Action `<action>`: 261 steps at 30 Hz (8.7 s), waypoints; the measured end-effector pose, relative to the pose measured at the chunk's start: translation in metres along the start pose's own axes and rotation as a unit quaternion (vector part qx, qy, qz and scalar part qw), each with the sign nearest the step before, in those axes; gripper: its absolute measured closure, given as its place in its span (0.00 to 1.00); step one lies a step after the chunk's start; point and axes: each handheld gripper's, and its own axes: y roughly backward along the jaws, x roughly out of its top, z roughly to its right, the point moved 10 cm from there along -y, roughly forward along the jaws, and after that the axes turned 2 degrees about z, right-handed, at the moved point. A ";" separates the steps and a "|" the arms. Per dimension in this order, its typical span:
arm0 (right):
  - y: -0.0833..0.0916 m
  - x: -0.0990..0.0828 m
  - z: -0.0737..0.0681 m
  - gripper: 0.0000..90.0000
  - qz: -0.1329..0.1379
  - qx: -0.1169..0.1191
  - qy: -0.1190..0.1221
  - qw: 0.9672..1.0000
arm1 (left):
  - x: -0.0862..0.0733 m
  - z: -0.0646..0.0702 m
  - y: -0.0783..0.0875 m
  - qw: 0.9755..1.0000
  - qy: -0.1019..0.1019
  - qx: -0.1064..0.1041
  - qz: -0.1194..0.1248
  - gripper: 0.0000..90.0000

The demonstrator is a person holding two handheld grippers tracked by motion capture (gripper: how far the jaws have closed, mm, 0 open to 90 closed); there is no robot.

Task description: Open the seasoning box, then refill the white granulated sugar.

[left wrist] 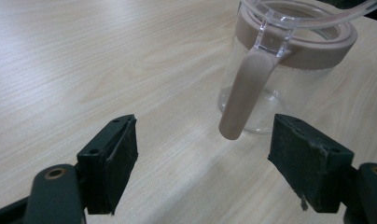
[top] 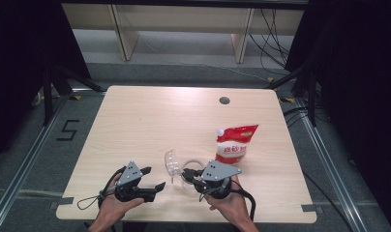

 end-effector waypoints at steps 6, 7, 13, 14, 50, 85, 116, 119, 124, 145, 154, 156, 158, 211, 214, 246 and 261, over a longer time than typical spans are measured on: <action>0.008 -0.007 0.007 0.78 -0.010 -0.013 -0.008 1.000 | -0.001 0.001 0.000 1.000 0.001 -0.002 -0.003 0.25; 0.008 -0.007 0.009 0.75 -0.007 -0.014 -0.009 1.000 | -0.001 0.001 -0.001 1.000 0.006 0.001 -0.003 0.25; 0.017 -0.010 0.015 0.65 -0.007 -0.023 -0.022 0.999 | -0.001 0.001 -0.001 1.000 -0.001 0.000 -0.004 0.24; 0.018 -0.010 0.016 0.65 0.000 -0.025 -0.019 1.000 | -0.002 0.001 -0.001 1.000 -0.001 0.000 -0.004 0.25; 0.094 -0.050 0.079 0.43 0.031 -0.106 -0.058 0.992 | -0.003 0.001 0.000 1.000 -0.001 -0.001 -0.006 0.24; 0.111 -0.071 0.117 0.18 0.034 -0.154 -0.099 0.982 | -0.007 0.003 0.004 1.000 0.000 0.001 -0.011 0.23; 0.107 -0.085 0.165 0.17 0.039 -0.144 -0.091 0.985 | -0.008 0.004 0.002 1.000 0.001 -0.002 -0.011 0.23; 0.105 -0.083 0.172 0.17 0.050 -0.140 -0.081 0.986 | -0.009 0.004 0.002 1.000 0.000 -0.003 -0.013 0.23; 0.098 -0.081 0.176 0.18 0.056 -0.109 -0.070 0.990 | -0.009 0.006 0.002 1.000 0.002 -0.004 -0.011 0.23; 0.081 -0.070 0.181 0.18 0.066 -0.063 -0.049 0.995 | -0.011 0.006 0.003 1.000 -0.004 -0.004 -0.021 0.23; 0.071 -0.070 0.175 0.19 0.056 -0.038 -0.044 0.997 | -0.011 0.007 0.003 1.000 0.002 -0.001 -0.017 0.23; 0.070 -0.070 0.178 0.20 0.063 -0.046 -0.036 0.996 | -0.011 0.007 0.003 1.000 0.002 -0.001 -0.017 0.23; 0.070 -0.069 0.177 0.25 0.066 -0.039 -0.035 0.996 | -0.011 0.006 0.004 1.000 -0.001 -0.001 -0.019 0.23; 0.074 -0.082 0.130 0.28 0.021 -0.155 -0.085 0.984 | -0.011 0.005 0.005 1.000 -0.005 0.001 -0.018 0.24; 0.070 -0.085 0.136 0.26 0.020 -0.158 -0.075 0.984 | -0.011 0.005 0.005 1.000 -0.009 -0.001 -0.018 0.24; 0.048 -0.091 0.138 0.37 0.054 -0.132 -0.085 0.986 | -0.011 0.005 0.005 1.000 -0.003 0.001 -0.018 0.24; 0.046 -0.092 0.146 0.35 0.066 -0.134 -0.084 0.985 | -0.011 0.006 0.005 1.000 -0.008 -0.002 -0.019 0.24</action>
